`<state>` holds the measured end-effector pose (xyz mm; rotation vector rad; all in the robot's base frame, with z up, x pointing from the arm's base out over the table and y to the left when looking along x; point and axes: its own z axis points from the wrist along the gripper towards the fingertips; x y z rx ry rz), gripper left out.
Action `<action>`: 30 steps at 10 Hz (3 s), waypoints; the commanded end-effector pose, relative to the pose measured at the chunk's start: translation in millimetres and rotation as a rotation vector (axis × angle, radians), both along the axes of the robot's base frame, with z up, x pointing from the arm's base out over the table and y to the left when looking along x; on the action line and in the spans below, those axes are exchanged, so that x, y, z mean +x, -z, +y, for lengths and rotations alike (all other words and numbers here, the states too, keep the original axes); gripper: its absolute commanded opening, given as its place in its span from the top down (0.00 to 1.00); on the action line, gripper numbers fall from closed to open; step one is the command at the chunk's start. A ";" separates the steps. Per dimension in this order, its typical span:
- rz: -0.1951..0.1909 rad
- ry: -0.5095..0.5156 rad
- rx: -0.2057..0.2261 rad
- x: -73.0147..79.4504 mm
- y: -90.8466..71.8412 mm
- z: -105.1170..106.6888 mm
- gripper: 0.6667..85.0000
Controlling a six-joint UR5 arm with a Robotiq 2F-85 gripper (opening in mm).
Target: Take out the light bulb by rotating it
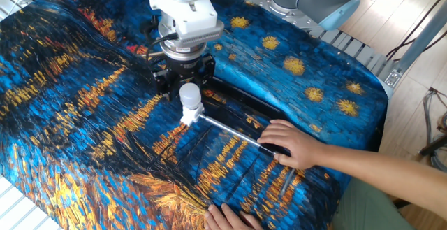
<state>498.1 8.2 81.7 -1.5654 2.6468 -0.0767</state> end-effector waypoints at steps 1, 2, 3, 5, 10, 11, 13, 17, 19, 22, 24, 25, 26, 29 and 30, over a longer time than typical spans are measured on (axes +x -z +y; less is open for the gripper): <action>0.053 0.150 0.018 -15.8 -3.5 -4.7 0.15; 0.069 0.211 0.016 -20.3 -3.7 -6.0 0.15; 0.094 0.294 0.032 -26.7 -4.0 -1.8 0.15; 0.124 0.473 0.063 -32.5 -5.4 7.5 0.15; 0.124 0.680 0.068 -27.3 -7.8 14.6 0.19; 0.125 0.717 0.072 -26.0 -8.3 17.2 0.21; 0.137 0.797 0.087 -25.8 -8.5 23.7 0.25; 0.130 0.885 0.084 -22.6 -5.7 21.9 0.32; 0.125 0.909 0.079 -21.1 -3.9 20.1 0.36; 0.122 0.941 0.083 -19.2 -2.3 20.1 0.43; 0.118 0.952 0.077 -19.5 -2.8 18.1 0.50; 0.115 0.959 0.071 -20.0 -3.6 16.6 0.55; 0.112 0.959 0.062 -20.7 -4.4 14.8 0.62; 0.051 0.879 0.003 -14.4 -4.8 1.6 0.75; 0.046 0.833 -0.001 -13.3 -4.5 2.4 0.77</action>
